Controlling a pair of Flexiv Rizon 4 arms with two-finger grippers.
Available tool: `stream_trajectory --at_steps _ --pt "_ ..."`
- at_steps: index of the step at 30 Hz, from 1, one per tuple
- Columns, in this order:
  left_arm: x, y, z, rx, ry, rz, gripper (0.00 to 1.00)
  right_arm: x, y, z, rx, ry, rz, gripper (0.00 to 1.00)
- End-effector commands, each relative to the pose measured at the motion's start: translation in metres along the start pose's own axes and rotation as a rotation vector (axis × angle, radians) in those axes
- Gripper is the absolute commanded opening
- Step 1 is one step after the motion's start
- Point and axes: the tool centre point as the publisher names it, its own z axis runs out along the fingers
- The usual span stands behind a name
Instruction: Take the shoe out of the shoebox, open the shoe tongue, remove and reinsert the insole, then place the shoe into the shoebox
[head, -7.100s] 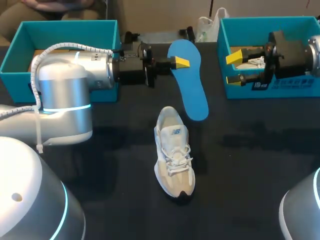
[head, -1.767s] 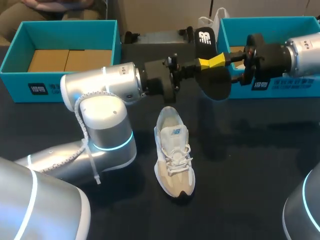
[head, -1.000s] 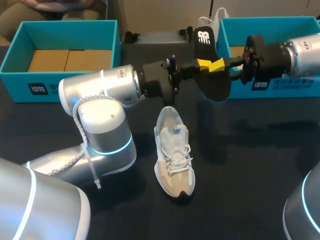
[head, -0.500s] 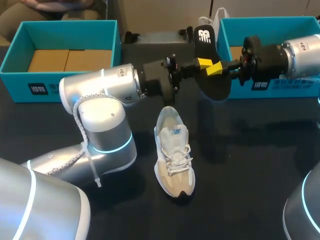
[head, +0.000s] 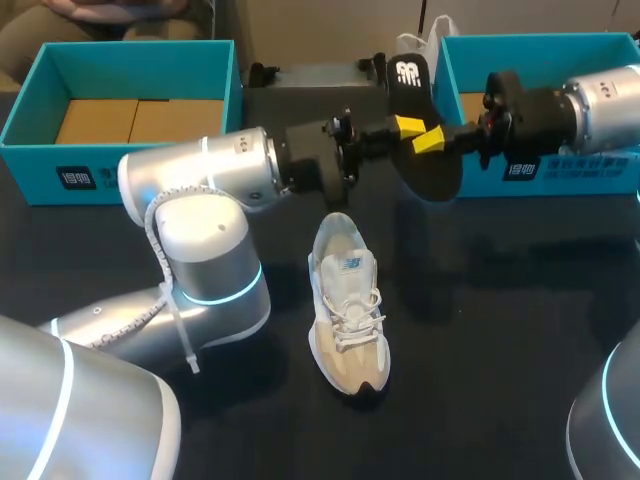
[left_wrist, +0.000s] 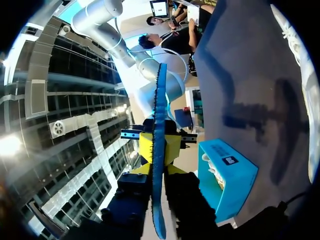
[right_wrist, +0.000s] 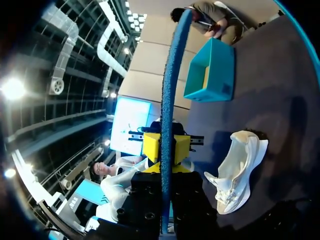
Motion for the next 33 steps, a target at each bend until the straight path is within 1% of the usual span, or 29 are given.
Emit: stream_trajectory --at_steps 1,7,13,16,17,20,26,29,33 --pt "-0.009 0.006 -0.006 0.001 0.003 0.018 1.0 0.001 0.002 -0.001 0.002 -0.008 0.0 0.0" --pt "-0.02 0.018 -0.018 -0.005 0.012 0.022 1.0 0.001 0.009 -0.011 -0.01 -0.045 -0.005 0.0" --pt "-0.028 0.028 -0.038 -0.014 0.058 -0.046 1.0 0.001 0.015 -0.023 -0.033 -0.084 -0.008 0.0" --pt "-0.028 0.03 -0.045 -0.012 0.083 -0.061 1.0 0.002 0.018 -0.025 -0.04 -0.094 -0.013 0.0" --pt "-0.027 0.032 -0.053 -0.018 0.116 -0.097 1.0 0.002 0.019 -0.027 -0.051 -0.109 -0.021 0.0" --pt "-0.023 0.035 -0.065 -0.032 0.166 -0.172 1.0 0.001 0.021 -0.028 -0.072 -0.127 -0.047 0.0" --pt "-0.009 0.039 -0.081 -0.063 0.267 -0.375 1.0 -0.001 0.025 -0.028 -0.107 -0.147 -0.113 0.0" --pt "-0.005 0.04 -0.089 -0.074 0.31 -0.441 1.0 -0.001 0.028 -0.025 -0.106 -0.152 -0.168 0.0" --pt "0.0 0.038 -0.1 -0.089 0.367 -0.575 1.0 0.0 0.03 -0.021 -0.128 -0.154 -0.264 0.0"
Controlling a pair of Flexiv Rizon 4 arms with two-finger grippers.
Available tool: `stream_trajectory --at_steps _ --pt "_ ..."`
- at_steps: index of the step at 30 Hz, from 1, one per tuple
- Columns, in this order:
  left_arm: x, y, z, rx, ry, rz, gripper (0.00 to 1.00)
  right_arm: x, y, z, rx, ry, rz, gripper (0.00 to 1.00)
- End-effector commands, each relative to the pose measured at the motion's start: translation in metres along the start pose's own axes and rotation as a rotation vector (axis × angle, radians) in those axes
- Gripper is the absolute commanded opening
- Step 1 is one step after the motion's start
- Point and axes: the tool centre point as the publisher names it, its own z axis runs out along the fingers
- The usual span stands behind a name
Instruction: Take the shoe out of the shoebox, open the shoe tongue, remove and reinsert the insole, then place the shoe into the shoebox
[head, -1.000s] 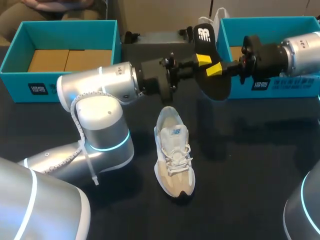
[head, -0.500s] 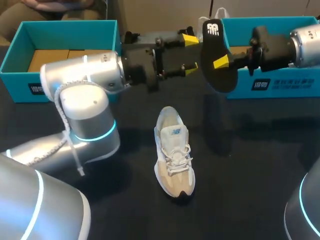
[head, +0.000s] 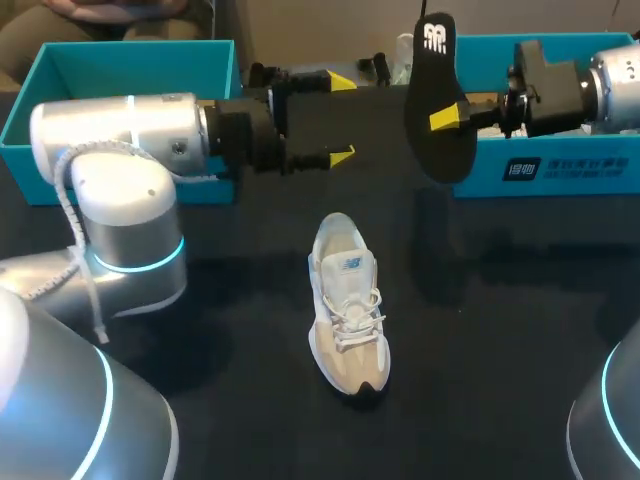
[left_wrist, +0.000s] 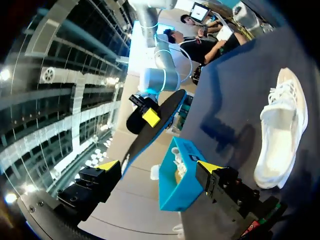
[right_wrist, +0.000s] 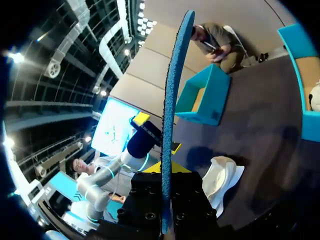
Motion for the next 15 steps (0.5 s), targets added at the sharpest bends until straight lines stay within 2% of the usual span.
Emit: stream_trajectory --at_steps 1,3,7,15 --pt "0.003 -0.003 -0.015 -0.021 0.167 -0.125 1.0 0.003 0.0 0.006 -0.037 -0.003 -0.082 0.0" --pt "0.009 -0.001 -0.019 -0.037 0.196 -0.199 1.0 0.005 0.001 0.008 -0.053 -0.008 -0.147 0.0" --pt "0.027 0.0 -0.025 -0.047 0.292 -0.33 1.0 0.012 0.006 0.014 -0.036 -0.04 -0.298 0.0" --pt "0.053 -0.002 -0.039 -0.08 0.407 -0.452 1.0 0.02 0.014 0.026 -0.022 -0.008 -0.473 0.0"
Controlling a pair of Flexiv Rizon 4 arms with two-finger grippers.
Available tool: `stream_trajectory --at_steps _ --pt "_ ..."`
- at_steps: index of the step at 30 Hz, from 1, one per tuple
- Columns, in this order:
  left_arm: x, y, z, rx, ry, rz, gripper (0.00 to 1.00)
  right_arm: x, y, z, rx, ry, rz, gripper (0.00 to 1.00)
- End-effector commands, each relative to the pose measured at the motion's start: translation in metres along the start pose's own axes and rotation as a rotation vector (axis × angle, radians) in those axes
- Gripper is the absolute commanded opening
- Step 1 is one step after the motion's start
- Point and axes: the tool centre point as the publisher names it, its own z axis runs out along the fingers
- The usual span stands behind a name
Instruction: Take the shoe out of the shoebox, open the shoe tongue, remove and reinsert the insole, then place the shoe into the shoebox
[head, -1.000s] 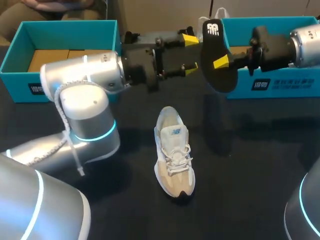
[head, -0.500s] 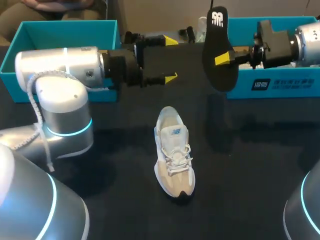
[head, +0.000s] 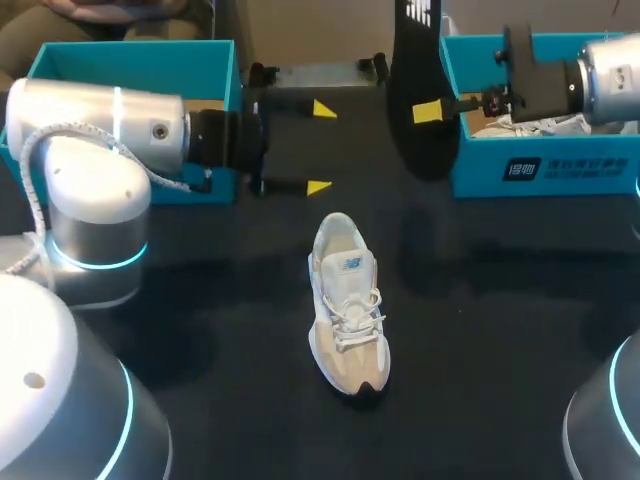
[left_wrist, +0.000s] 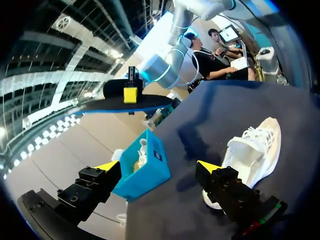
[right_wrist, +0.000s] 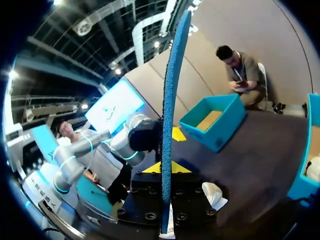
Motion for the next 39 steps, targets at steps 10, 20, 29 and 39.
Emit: stream_trajectory --at_steps 10,20,29,39 --pt "0.0161 0.0052 -0.0151 -0.085 0.237 -0.118 1.0 0.0041 0.0059 0.0153 -0.062 0.124 -0.2 0.0" --pt "0.0161 0.0052 -0.0151 -0.085 0.237 -0.118 1.0 0.0041 0.0059 0.0153 -0.062 0.124 -0.2 0.0" --pt "0.0161 0.0052 -0.0151 -0.085 0.237 -0.118 1.0 0.0041 0.0059 0.0153 -0.062 0.124 -0.2 0.0" --pt "0.0161 0.0052 -0.0151 -0.085 0.237 -0.118 1.0 0.0041 0.0059 0.0153 -0.062 0.124 -0.2 0.0"
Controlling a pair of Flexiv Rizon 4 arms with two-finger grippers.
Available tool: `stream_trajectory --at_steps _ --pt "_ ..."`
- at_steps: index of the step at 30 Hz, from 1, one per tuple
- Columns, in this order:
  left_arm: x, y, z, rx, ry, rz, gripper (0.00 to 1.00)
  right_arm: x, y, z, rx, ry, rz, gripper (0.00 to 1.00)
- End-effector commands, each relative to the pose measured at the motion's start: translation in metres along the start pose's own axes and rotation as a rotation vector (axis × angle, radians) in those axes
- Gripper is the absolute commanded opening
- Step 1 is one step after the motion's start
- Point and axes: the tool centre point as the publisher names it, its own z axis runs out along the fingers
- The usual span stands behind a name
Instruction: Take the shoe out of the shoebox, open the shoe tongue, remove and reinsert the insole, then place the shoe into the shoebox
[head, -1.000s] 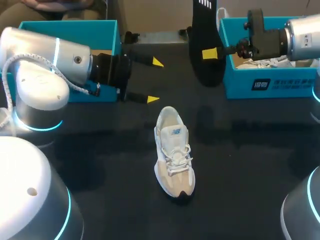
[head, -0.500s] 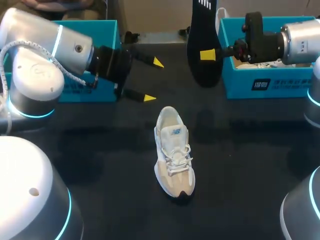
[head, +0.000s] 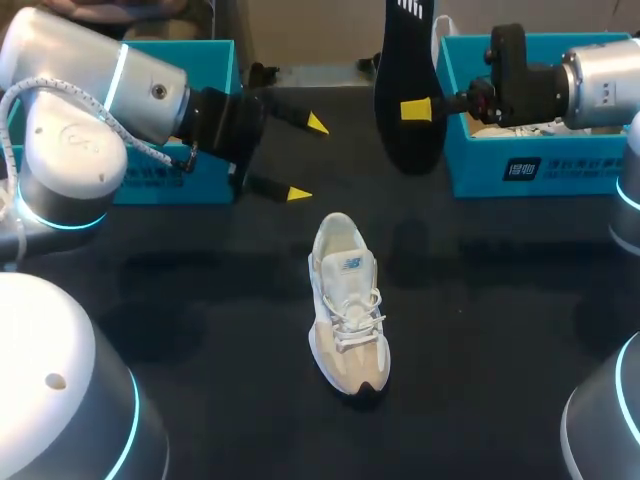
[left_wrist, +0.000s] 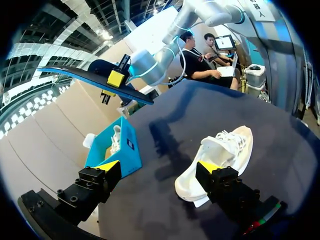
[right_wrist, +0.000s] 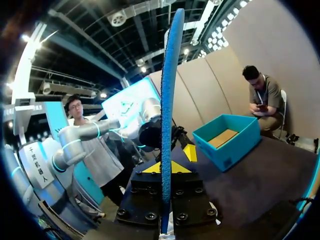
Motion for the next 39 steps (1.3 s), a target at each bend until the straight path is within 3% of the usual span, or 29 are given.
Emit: stream_trajectory --at_steps 1,6,12,17,24,32,39 --pt "-0.001 -0.001 0.0 -0.003 0.003 0.0 1.0 0.0 0.0 0.002 0.001 -0.002 0.001 0.0" --pt "0.006 0.003 -0.008 -0.026 0.012 -0.033 1.0 0.0 0.0 0.002 0.001 -0.002 0.001 0.0" --pt "0.022 0.017 -0.015 -0.057 0.015 -0.078 1.0 -0.016 -0.009 0.015 0.007 0.053 -0.122 0.0" --pt "0.036 0.022 -0.009 -0.062 0.026 -0.124 1.0 -0.024 -0.018 0.026 0.013 0.068 -0.173 0.0" --pt "0.059 0.033 -0.001 -0.087 0.032 -0.188 1.0 -0.031 -0.031 0.047 0.017 0.166 -0.192 0.0" --pt "0.077 0.042 0.003 -0.08 0.012 -0.296 1.0 -0.031 -0.032 0.048 0.009 0.176 -0.186 0.0" --pt "0.098 0.052 0.018 -0.125 0.047 -0.346 1.0 -0.031 -0.032 0.048 0.009 0.176 -0.186 0.0"
